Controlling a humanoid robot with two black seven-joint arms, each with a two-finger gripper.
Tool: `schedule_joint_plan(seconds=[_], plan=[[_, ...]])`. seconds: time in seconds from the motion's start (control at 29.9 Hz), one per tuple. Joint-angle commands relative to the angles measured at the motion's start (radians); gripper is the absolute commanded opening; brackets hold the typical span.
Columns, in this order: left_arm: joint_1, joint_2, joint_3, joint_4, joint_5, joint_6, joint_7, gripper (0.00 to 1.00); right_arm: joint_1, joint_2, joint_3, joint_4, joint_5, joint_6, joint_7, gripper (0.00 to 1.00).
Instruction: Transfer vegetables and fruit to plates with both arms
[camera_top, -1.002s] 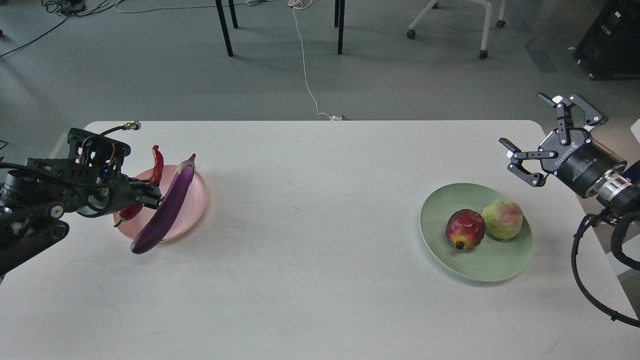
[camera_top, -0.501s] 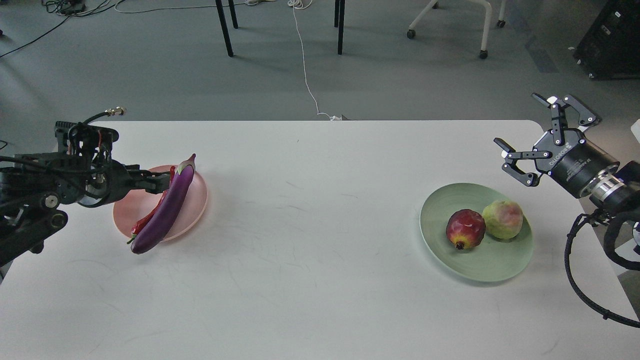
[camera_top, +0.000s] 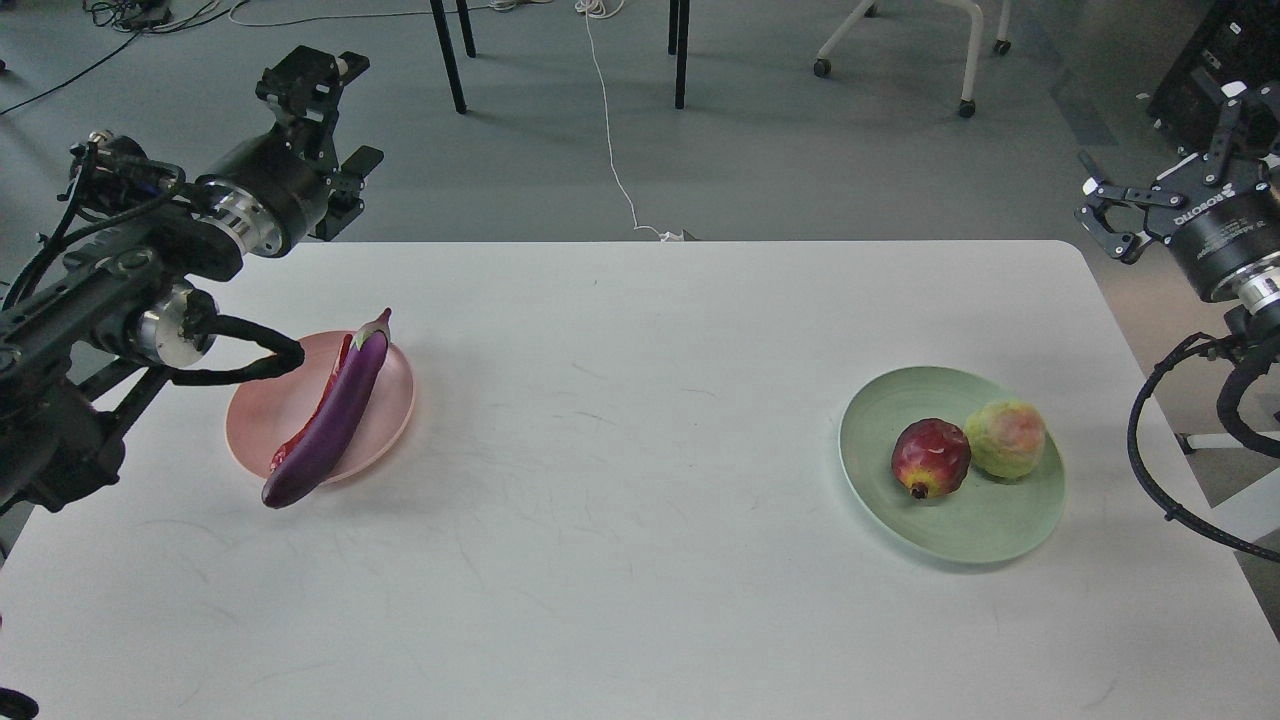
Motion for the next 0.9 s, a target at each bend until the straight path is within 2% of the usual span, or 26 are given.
schedule_joint_plan(seconds=[0.0,0.2,0.3,0.4,0.47,0.57,0.7,0.87], plan=[[0.016,-0.075,-0.086,0.057,-0.128,-0.044,-0.014,0.98,0.018,0.058,0.037,-0.026,0.015,0.0,-0.009,0.99],[0.113,-0.118,-0.233,0.101,-0.263,-0.211,-0.053,0.98,0.016,0.163,0.099,-0.029,0.042,-0.004,-0.015,0.99],[0.13,-0.14,-0.292,0.169,-0.294,-0.262,-0.053,0.98,0.013,0.186,0.108,-0.061,0.068,-0.013,-0.017,0.99],[0.131,-0.143,-0.29,0.267,-0.344,-0.314,-0.053,0.98,0.011,0.216,0.109,-0.107,0.09,-0.01,-0.047,0.99],[0.131,-0.146,-0.287,0.333,-0.349,-0.335,-0.056,0.98,0.013,0.253,0.115,-0.128,0.093,-0.004,-0.061,0.99],[0.121,-0.158,-0.287,0.387,-0.352,-0.34,-0.056,0.98,0.016,0.281,0.137,-0.13,0.093,-0.004,-0.057,0.99],[0.119,-0.178,-0.295,0.393,-0.37,-0.346,-0.054,0.98,0.016,0.324,0.134,-0.157,0.088,-0.002,-0.058,0.99],[0.118,-0.186,-0.286,0.391,-0.426,-0.38,-0.054,0.98,0.018,0.322,0.126,-0.168,0.081,0.0,-0.058,0.99]])
